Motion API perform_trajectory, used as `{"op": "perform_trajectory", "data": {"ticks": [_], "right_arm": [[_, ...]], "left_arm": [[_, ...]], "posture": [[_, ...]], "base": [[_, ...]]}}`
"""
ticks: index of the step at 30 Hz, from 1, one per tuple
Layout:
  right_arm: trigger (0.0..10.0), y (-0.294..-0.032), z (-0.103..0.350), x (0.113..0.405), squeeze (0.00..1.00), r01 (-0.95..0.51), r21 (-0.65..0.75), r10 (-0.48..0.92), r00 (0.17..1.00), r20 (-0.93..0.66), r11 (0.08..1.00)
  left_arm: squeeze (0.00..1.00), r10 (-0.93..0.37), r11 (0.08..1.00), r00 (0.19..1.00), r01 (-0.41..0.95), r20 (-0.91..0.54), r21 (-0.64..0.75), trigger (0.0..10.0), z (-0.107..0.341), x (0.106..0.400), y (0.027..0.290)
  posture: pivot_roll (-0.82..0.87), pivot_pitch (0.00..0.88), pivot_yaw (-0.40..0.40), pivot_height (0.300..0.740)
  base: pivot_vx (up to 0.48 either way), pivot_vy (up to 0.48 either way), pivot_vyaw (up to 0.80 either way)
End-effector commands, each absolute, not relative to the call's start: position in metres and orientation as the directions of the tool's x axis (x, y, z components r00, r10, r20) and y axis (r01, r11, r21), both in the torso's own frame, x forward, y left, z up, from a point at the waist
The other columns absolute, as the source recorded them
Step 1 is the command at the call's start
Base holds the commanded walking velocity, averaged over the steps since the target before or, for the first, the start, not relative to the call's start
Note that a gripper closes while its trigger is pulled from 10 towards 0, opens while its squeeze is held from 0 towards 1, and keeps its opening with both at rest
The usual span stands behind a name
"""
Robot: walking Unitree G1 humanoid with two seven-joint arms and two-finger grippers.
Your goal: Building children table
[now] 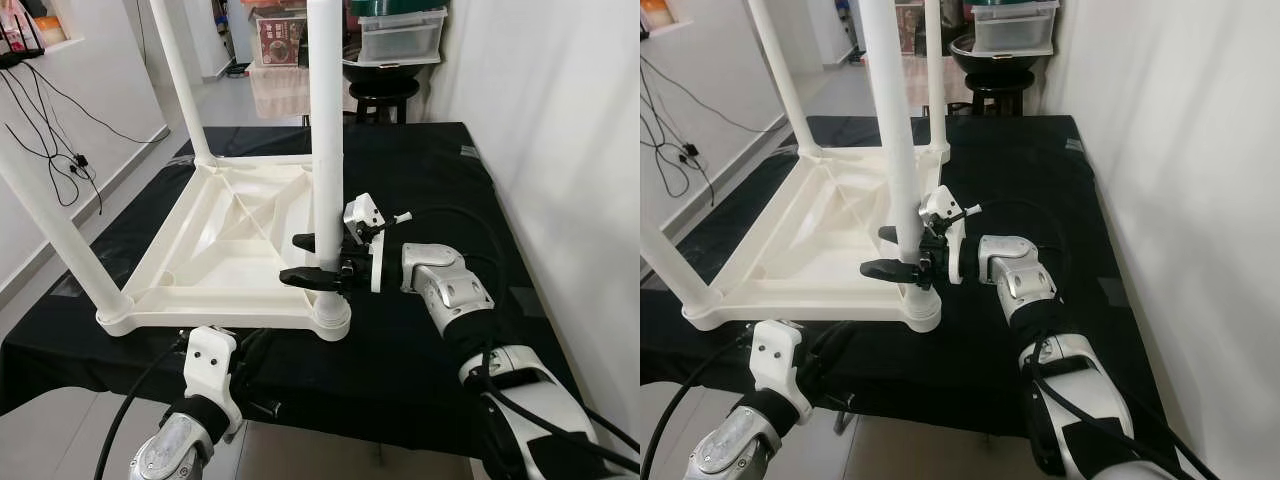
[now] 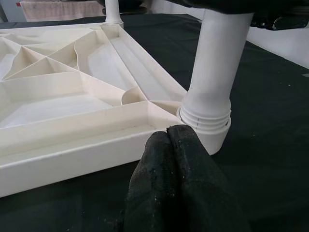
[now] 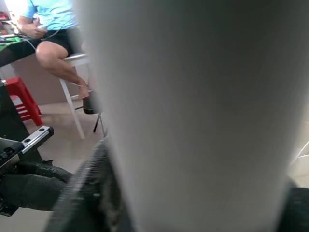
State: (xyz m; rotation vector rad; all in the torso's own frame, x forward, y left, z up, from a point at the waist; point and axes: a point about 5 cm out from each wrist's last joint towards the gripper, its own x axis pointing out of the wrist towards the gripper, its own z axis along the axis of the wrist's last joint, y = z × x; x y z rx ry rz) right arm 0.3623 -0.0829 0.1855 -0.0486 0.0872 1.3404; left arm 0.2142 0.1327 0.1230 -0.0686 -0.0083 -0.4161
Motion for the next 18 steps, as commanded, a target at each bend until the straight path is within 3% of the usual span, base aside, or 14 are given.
{"op": "perform_trajectory", "data": {"ticks": [1, 6, 8, 10, 11, 12, 13, 14, 15, 18], "right_arm": [[0.0, -0.076, 0.181, 0.36, 0.0, -0.982, 0.031, 0.979, 0.181, -0.096, 0.184], [0.0, -0.083, 0.176, 0.363, 0.0, -0.97, 0.036, 0.968, 0.235, -0.09, 0.239], [0.0, -0.087, 0.163, 0.361, 0.0, -0.942, 0.045, 0.939, 0.326, -0.107, 0.333], [0.0, -0.087, 0.163, 0.361, 0.0, -0.942, 0.045, 0.939, 0.326, -0.107, 0.333], [0.0, -0.088, 0.157, 0.359, 0.0, -0.924, 0.05, 0.921, 0.371, -0.12, 0.378], [0.0, -0.084, 0.143, 0.361, 0.0, -0.817, 0.039, 0.808, 0.56, -0.185, 0.576], [0.0, -0.084, 0.143, 0.361, 0.0, -0.817, 0.039, 0.808, 0.56, -0.185, 0.576], [0.0, -0.072, 0.128, 0.348, 0.0, -0.665, 0.106, 0.67, 0.708, -0.222, 0.739], [0.0, -0.061, 0.121, 0.332, 0.0, -0.6, 0.067, 0.598, 0.768, -0.229, 0.797], [0.0, -0.049, 0.121, 0.322, 0.0, -0.624, 0.039, 0.617, 0.759, -0.206, 0.781]], "left_arm": [[0.0, -0.402, 0.914, 0.916, 0.401, 0.0, -0.068, 10.0, 0.119, 0.215, 0.133], [0.0, -0.403, 0.912, 0.915, 0.402, 0.001, -0.074, 10.0, 0.118, 0.214, 0.132], [0.0, -0.404, 0.912, 0.915, 0.403, 0.003, -0.076, 10.0, 0.119, 0.213, 0.132], [0.0, -0.404, 0.912, 0.915, 0.403, 0.003, -0.076, 10.0, 0.119, 0.213, 0.132], [0.0, -0.404, 0.912, 0.915, 0.403, 0.003, -0.077, 10.0, 0.119, 0.213, 0.132], [0.0, -0.403, 0.912, 0.915, 0.402, 0.004, -0.078, 10.0, 0.119, 0.212, 0.132], [0.0, -0.403, 0.912, 0.915, 0.402, 0.004, -0.078, 10.0, 0.119, 0.212, 0.132], [0.0, -0.402, 0.913, 0.916, 0.401, 0.006, -0.078, 10.0, 0.121, 0.211, 0.134], [0.0, -0.401, 0.913, 0.916, 0.4, 0.007, -0.078, 10.0, 0.121, 0.212, 0.134], [0.0, -0.404, 0.912, 0.915, 0.403, 0.008, -0.081, 10.0, 0.122, 0.212, 0.135]], "posture": [[0.02, 0.0, 0.029, 0.74], [0.01, 0.0, 0.029, 0.74], [0.0, 0.0, 0.024, 0.74], [0.0, 0.0, 0.024, 0.74], [0.0, 0.0, 0.024, 0.74], [0.0, 0.003, 0.009, 0.74], [0.0, 0.003, 0.009, 0.74], [-0.01, 0.024, 0.026, 0.74], [-0.02, 0.021, 0.039, 0.74], [0.0, 0.019, 0.024, 0.74]], "base": [[0.0, 0.0, 0.0], [0.0, 0.0, 0.0], [0.0, 0.0, 0.0], [0.0, 0.0, 0.0], [0.0, 0.0, 0.0], [0.0, 0.0, 0.0], [0.0, 0.0, 0.0], [0.0, 0.0, 0.0], [0.0, 0.0, 0.0], [0.0, 0.0, 0.0]]}}
